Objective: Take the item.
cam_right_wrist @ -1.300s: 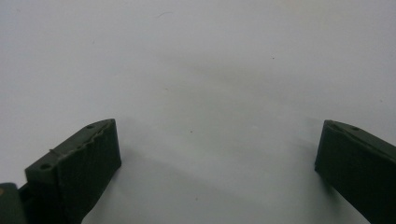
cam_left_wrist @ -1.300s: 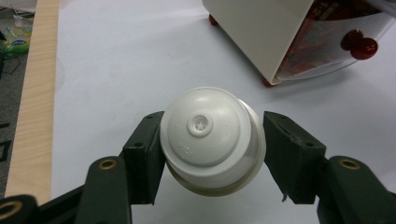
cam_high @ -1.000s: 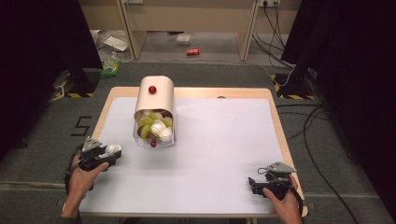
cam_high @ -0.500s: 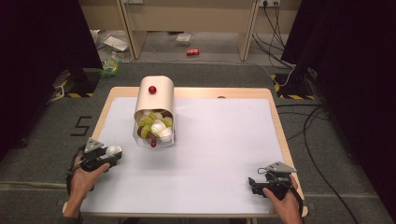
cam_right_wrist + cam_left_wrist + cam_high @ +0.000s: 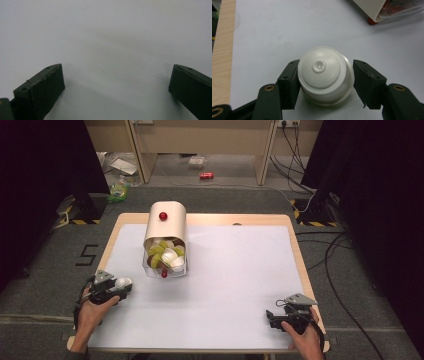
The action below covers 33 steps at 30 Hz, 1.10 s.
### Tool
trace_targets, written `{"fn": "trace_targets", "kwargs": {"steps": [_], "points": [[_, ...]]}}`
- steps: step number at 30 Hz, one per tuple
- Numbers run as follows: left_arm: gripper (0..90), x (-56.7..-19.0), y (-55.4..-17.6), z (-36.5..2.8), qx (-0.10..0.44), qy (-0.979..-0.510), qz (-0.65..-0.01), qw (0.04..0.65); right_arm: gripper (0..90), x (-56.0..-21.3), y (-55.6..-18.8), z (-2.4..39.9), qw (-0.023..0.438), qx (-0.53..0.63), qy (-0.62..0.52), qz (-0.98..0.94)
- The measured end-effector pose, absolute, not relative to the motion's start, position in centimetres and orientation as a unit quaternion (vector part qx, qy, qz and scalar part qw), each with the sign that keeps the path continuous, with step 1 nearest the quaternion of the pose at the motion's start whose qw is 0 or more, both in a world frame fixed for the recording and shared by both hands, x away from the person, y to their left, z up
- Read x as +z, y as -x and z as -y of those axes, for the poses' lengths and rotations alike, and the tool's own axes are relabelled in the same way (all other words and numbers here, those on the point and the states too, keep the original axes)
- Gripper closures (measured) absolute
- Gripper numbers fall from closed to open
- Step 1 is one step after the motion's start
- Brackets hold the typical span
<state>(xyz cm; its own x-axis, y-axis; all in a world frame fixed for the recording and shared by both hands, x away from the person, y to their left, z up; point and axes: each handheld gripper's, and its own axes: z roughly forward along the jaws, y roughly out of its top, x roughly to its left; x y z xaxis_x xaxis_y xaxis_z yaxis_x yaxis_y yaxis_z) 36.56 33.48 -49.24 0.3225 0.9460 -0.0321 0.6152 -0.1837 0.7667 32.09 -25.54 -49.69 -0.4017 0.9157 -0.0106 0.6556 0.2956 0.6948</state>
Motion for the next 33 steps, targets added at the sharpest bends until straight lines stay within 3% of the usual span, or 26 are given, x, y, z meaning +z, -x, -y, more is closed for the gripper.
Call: {"fn": "trace_targets", "kwargs": {"steps": [18,24,33], "points": [[40.8,-49.7,-36.6,-33.2,0.225,-0.743,-0.529,0.342,0.5,-49.7,-32.1,25.6,0.209,0.311,-0.505,-0.778],[33.3,-49.1,-36.5,-33.1,0.226,-0.736,-0.531,0.353,0.4,-49.7,-32.1,25.6,0.209,0.311,-0.504,-0.778],[29.8,-48.4,-36.3,-33.1,0.232,-0.733,-0.527,0.361,0.5,-49.7,-32.1,25.6,0.209,0.311,-0.504,-0.778]]}}
